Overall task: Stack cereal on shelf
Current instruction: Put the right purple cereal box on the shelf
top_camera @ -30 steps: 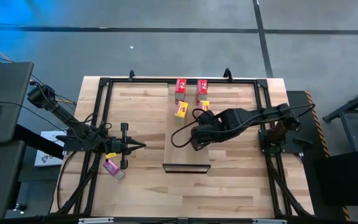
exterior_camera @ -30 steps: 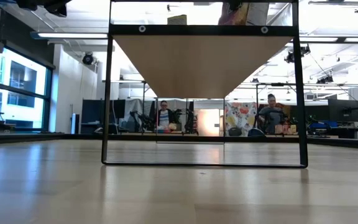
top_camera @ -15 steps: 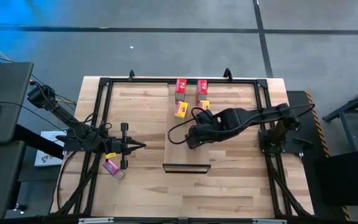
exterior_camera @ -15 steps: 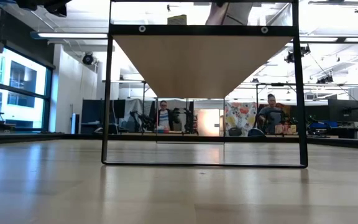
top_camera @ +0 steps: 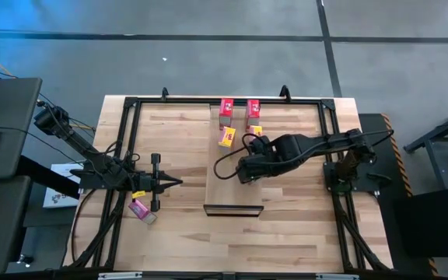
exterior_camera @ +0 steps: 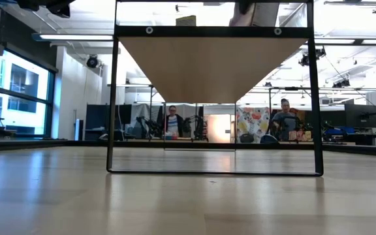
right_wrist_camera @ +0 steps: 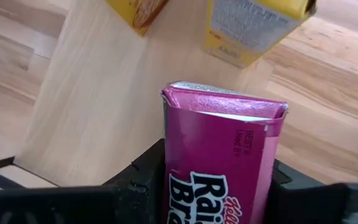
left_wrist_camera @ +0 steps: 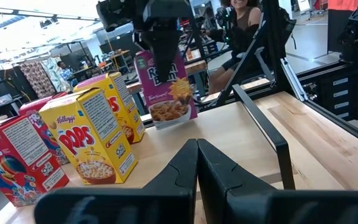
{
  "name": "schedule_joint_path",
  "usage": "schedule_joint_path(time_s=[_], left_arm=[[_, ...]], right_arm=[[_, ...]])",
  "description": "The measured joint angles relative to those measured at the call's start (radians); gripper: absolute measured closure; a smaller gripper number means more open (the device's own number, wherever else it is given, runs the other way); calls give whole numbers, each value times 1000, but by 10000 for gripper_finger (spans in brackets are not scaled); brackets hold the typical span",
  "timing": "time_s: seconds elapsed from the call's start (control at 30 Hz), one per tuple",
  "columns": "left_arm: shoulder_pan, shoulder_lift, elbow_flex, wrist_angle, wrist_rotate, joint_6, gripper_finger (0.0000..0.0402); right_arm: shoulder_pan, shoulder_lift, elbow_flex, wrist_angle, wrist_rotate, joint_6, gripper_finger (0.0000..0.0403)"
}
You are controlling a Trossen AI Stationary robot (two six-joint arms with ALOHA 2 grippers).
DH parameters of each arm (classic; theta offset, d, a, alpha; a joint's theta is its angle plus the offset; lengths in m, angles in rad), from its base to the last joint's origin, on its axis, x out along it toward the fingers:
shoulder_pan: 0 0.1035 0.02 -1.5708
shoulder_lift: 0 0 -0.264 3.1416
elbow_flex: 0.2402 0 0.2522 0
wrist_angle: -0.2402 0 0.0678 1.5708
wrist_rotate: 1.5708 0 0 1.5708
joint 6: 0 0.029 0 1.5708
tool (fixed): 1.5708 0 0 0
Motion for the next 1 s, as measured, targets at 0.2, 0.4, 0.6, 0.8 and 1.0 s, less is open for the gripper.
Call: schedule_joint_path(time_s=[0.2, 0.4, 0.6, 0.8, 1.0], left_arm=[[0, 0, 0, 0, 0, 0, 401], [0, 0, 0, 0, 0, 0, 401], [0, 0, 0, 0, 0, 0, 401], [0, 0, 0, 0, 0, 0, 402], [0, 0, 0, 0, 0, 0, 402]], right_arm=[[0, 0, 0, -1, 10, -5, 269], [0, 0, 0, -4, 7, 10, 269], [0, 0, 0, -9, 11, 4, 269], [0, 1, 0, -11, 10, -27, 264], [0, 1, 0, -21, 19, -34, 198]])
